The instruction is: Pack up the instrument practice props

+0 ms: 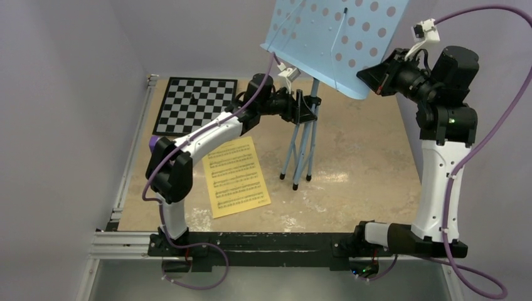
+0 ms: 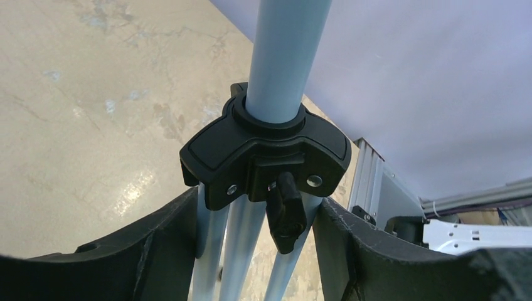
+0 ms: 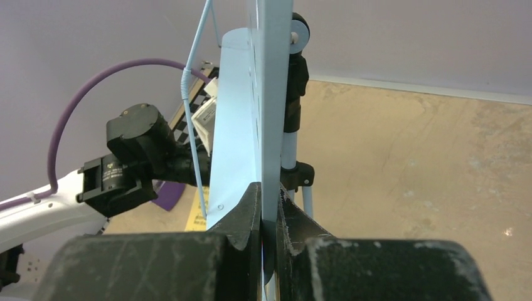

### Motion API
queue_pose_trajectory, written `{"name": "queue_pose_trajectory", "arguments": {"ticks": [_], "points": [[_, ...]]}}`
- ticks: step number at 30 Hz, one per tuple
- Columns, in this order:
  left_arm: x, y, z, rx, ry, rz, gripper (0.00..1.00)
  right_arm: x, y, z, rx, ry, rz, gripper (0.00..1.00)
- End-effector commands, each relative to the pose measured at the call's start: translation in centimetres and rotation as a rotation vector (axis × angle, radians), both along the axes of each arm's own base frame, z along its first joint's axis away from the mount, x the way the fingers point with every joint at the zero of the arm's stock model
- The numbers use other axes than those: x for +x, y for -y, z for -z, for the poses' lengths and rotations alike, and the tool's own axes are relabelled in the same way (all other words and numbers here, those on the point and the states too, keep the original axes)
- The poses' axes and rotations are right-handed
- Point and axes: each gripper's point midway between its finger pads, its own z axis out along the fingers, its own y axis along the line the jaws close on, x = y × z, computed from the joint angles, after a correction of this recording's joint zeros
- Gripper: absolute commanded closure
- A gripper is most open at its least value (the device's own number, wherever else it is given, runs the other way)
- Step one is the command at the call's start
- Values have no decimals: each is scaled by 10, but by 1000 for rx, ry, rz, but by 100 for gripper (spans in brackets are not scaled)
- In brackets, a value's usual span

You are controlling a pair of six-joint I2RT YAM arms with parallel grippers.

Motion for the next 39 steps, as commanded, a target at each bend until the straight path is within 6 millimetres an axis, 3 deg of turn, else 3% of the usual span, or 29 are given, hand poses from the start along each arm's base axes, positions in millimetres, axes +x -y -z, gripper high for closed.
{"name": "queue_pose_trajectory", "arguments": {"ticks": [1, 9, 11, 13, 19, 28, 34, 39], "points": [[-11, -9, -41, -12, -78, -58, 100, 40, 51, 23, -84, -11, 191, 100], [-11, -16, -89, 35, -57, -155, 100, 59, 42, -8, -20, 56, 144, 100], [-19, -18, -86, 50, -66, -160, 100, 58, 43, -4, -16, 44, 150, 100], [-23, -19, -73, 59, -103, -169, 100, 57, 43, 8, -14, 16, 152, 100], [-5, -3, -32, 72, -198, -229, 100, 60, 51, 65, -6, -126, 176, 100], [11, 29, 3, 101, -262, -307, 100, 84, 83, 139, 14, -337, 264, 100], [13, 36, 42, 151, -361, -379, 100, 90, 85, 171, 26, -426, 260, 100], [21, 42, 59, 161, -416, -441, 100, 87, 87, 206, 26, -543, 260, 100]]}}
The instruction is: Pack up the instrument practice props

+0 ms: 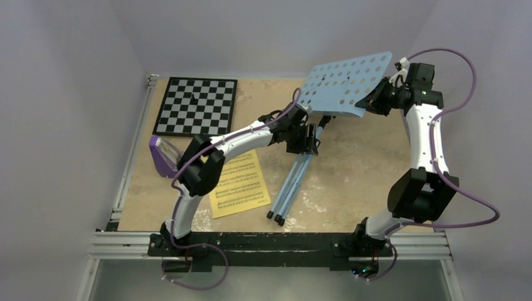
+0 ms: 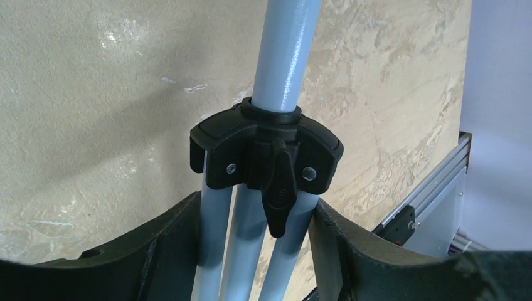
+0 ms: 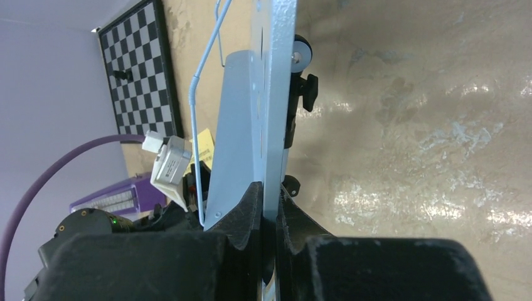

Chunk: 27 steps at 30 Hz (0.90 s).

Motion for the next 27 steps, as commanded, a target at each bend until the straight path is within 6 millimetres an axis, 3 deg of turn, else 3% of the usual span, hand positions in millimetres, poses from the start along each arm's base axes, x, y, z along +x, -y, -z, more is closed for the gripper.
{"name": "queue_pose_trajectory", "arguments": {"ticks": [1, 5, 10, 13, 15, 18, 22, 24, 27], "points": [[58, 24, -98, -240, 135, -217, 100, 3, 21, 7, -158, 48, -32, 100], [62, 30, -84, -229, 122, -224, 100, -2, 28, 36, -151, -46, -13, 100], [56, 35, -66, -214, 92, -203, 100, -12, 48, 52, -167, -125, 64, 88], [39, 44, -55, -201, 61, -189, 90, -16, 59, 59, -179, -160, 94, 67], [30, 54, -53, -199, 75, -169, 89, -20, 67, 66, -193, -193, 116, 55], [22, 60, -48, -160, 118, -183, 100, -23, 72, 76, -168, -225, 125, 53], [14, 69, -27, -98, 132, -214, 100, -26, 69, 93, -117, -260, 92, 50], [12, 73, -21, -82, 132, -226, 91, -28, 67, 92, -103, -259, 94, 40], [7, 86, -24, -111, 138, -201, 56, -33, 60, 72, -57, -206, 73, 28]]}}
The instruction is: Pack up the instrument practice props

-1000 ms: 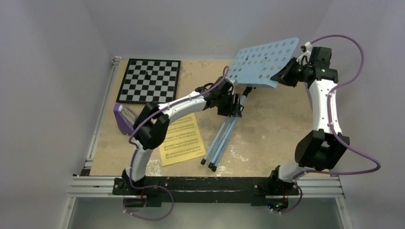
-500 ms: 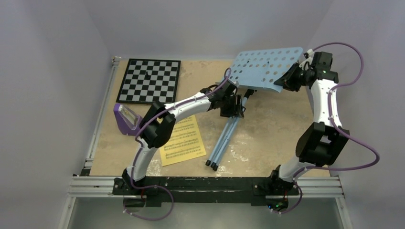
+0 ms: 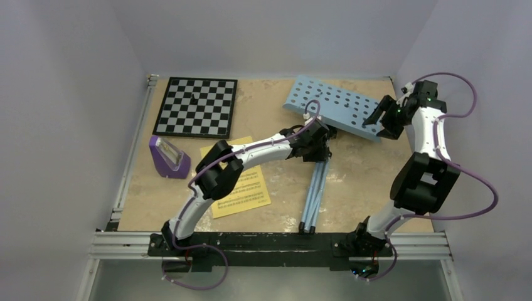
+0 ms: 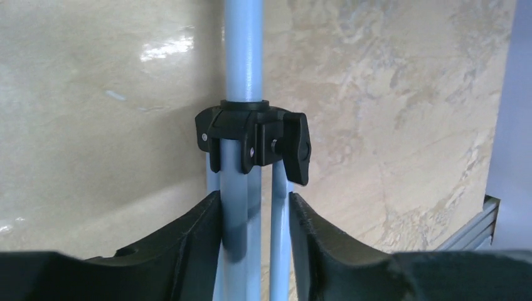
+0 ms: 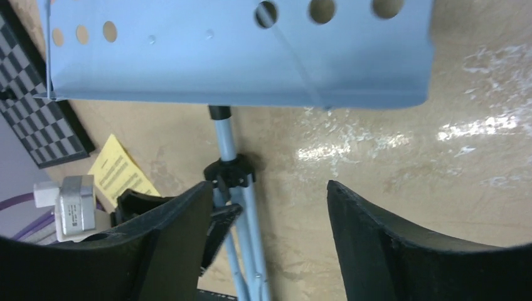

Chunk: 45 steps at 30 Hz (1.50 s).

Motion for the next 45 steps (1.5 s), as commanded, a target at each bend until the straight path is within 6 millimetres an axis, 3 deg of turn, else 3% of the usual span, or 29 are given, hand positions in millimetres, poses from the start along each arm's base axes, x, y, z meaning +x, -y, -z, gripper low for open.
{"name": "queue_pose_trajectory", "arguments": {"ticks": [1, 4, 6, 9, 11, 13, 16, 18, 20, 22, 23, 24, 28, 33, 39, 42, 45], "points": [[14, 46, -68, -205, 124, 4, 48, -10, -11, -33, 54, 84, -36, 26], [5, 58, -85, -263, 173, 130, 25, -28, -11, -57, 58, 92, -10, 22], [3, 54, -99, -294, 182, 175, 15, -53, -17, -66, 40, 50, 2, 22], [1, 33, -111, -322, 167, 211, 1, -87, -30, -76, 9, 63, -16, 22], [0, 14, -120, -334, 178, 234, 1, -105, -52, -77, 44, 97, -85, 22], [-1, -9, -126, -347, 192, 242, 1, -127, -81, -66, 99, 81, -179, 22], [-12, -36, -125, -355, 220, 310, 2, -159, -118, -34, 141, -31, -317, 22], [-21, -44, -127, -388, 261, 366, 7, -174, -134, -9, 173, -115, -325, 22], [-27, -59, -113, -368, 234, 335, 12, -183, -141, 14, 169, -186, -320, 21], [-33, -74, -104, -341, 222, 314, 12, -189, -143, 31, 135, -245, -328, 14], [-35, -82, -98, -321, 214, 296, 12, -189, -143, 36, 127, -266, -329, 4], [-34, -91, -94, -300, 207, 267, 11, -187, -145, 39, 125, -279, -331, 1], [-31, -120, -82, -240, 177, 200, 9, -178, -162, 47, 98, -310, -385, 1], [-28, -138, -81, -228, 157, 167, 9, -163, -171, 63, 10, -379, -392, 1], [-10, -152, -102, -241, 227, 140, 9, -144, -169, 84, -111, -445, -406, 1], [0, -160, -112, -244, 265, 124, 9, -145, -171, 99, -165, -480, -438, 3], [7, -167, -119, -247, 296, 106, 9, -150, -171, 100, -224, -514, -444, 8]]}}
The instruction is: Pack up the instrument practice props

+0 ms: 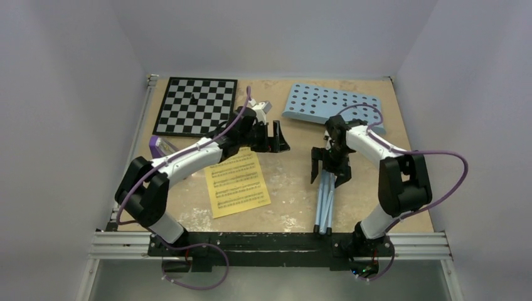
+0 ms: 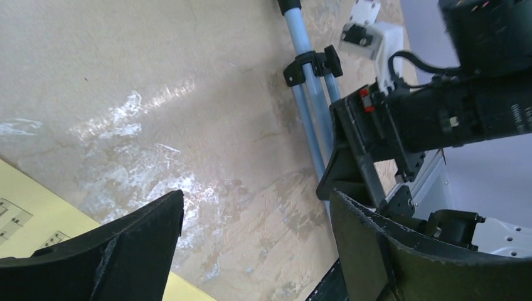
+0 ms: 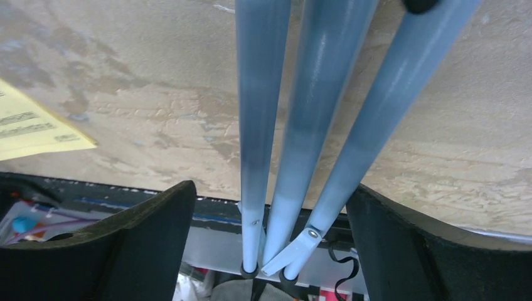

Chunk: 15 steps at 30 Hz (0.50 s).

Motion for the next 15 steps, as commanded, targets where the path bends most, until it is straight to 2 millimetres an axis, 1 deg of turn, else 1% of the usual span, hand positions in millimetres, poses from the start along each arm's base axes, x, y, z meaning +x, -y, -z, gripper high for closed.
{"name": "queue_pose_trajectory", "arguments": {"ticks": [1, 3, 5, 9, 11, 12, 13, 15], "points": [[17, -12, -31, -34, 111, -29, 9, 10, 3, -2, -118, 40, -5, 13], [19, -17, -35, -41, 120, -43, 9, 12, 2, -2, -153, 38, 6, 20], [21, -20, -37, -44, 127, -49, 9, 14, 0, -2, -165, 42, -7, 23], [22, -28, -50, -33, 177, -44, 9, 15, 0, -2, -181, 32, -21, 35], [23, -34, -59, -16, 218, -41, 9, 15, -1, -3, -173, 37, -43, 50], [24, -38, -64, -7, 237, -40, 10, 15, -2, -3, -168, 38, -52, 52], [25, -42, -67, 4, 253, -39, 9, 16, -2, -3, -164, 41, -60, 52], [25, -49, -75, 18, 287, -35, 9, 16, -3, -3, -156, 47, -74, 46]]}}
